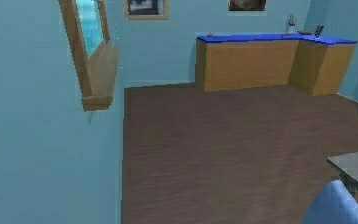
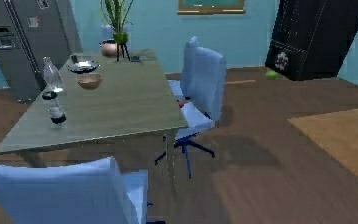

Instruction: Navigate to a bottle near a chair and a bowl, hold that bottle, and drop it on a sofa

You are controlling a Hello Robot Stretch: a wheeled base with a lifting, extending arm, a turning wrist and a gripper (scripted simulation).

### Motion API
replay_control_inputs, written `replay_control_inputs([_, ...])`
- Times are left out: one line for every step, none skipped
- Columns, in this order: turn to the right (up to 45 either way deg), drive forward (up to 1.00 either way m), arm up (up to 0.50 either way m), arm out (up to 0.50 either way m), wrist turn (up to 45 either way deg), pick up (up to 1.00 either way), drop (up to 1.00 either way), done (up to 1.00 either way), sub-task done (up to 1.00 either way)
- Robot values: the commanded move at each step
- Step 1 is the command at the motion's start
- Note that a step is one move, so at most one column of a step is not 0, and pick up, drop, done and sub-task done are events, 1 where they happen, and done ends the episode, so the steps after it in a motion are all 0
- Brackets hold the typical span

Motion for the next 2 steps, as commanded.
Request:
replay_control_inputs([0.0,0.60,0.00,0.00,0.0,0.00,0.00,0.00,0.00])
replay_control_inputs([30.0,0.00,0.00,0.00,0.0,0.00,0.00,0.00,0.00])
